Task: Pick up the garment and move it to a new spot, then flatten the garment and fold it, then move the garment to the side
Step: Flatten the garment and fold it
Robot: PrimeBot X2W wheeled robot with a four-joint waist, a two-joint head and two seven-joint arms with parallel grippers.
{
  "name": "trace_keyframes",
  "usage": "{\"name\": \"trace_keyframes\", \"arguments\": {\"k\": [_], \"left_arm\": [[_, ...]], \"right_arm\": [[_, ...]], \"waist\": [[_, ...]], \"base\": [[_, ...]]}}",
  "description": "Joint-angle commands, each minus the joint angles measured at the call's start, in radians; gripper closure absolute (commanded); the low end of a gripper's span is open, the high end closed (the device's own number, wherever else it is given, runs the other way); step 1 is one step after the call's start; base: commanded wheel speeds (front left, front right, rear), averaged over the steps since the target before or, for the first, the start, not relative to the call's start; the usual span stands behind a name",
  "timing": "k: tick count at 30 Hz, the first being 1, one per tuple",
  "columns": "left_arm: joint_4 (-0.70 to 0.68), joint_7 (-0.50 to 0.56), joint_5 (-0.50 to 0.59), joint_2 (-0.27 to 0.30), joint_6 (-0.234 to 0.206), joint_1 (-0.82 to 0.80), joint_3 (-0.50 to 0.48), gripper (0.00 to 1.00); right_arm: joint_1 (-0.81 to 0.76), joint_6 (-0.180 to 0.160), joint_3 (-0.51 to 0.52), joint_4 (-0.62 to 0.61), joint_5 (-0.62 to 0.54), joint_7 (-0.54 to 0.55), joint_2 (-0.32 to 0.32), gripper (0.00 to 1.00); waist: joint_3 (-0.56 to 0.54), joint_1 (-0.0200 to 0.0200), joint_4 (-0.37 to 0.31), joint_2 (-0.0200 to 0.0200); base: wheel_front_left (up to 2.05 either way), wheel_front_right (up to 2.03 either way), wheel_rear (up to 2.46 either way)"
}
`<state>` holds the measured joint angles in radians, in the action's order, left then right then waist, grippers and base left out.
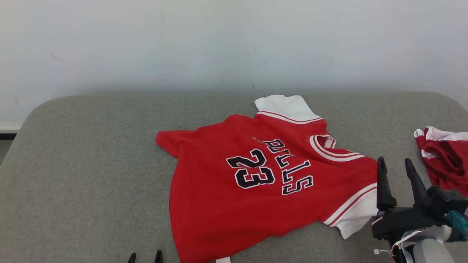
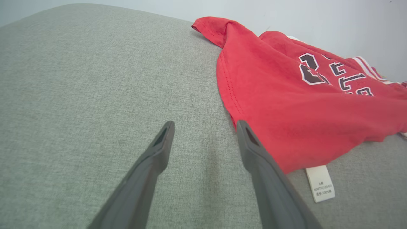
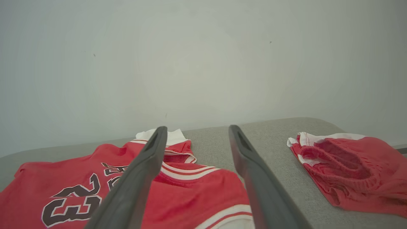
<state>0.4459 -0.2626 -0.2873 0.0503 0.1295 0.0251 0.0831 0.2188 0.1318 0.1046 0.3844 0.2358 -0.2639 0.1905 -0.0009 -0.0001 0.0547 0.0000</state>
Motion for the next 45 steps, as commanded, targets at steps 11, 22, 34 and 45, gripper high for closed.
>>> {"name": "trace_keyframes", "arguments": {"k": [11,22,34,45], "left_arm": [[0.000,-0.003,0.010,0.000,0.001,0.003,0.001,0.00],[-0.016,-0.003,0.000,0.000,0.001,-0.031,0.021,0.00],[-0.015,-0.003,-0.008,0.000,0.001,-0.064,0.039,0.00],[-0.008,-0.003,-0.012,0.000,0.001,-0.017,0.010,0.00]], "right_arm": [[-0.075,-0.003,-0.004,0.104,-0.036,0.001,-0.033,0.00],[-0.142,-0.003,-0.032,0.167,-0.015,0.001,-0.047,0.00],[-0.101,-0.003,-0.115,0.217,0.002,0.001,-0.045,0.67],[-0.169,-0.003,-0.043,0.019,-0.064,0.000,-0.015,1.00]], "waist": [[0.022,0.0001,-0.006,0.0000],[0.088,0.0001,-0.013,0.0000],[0.125,0.0001,-0.001,0.0000],[0.042,0.0001,-0.046,0.0000]], "base": [[0.00,0.00,0.00],[0.00,0.00,0.00],[0.00,0.00,0.00],[0.00,0.00,0.00]]}}
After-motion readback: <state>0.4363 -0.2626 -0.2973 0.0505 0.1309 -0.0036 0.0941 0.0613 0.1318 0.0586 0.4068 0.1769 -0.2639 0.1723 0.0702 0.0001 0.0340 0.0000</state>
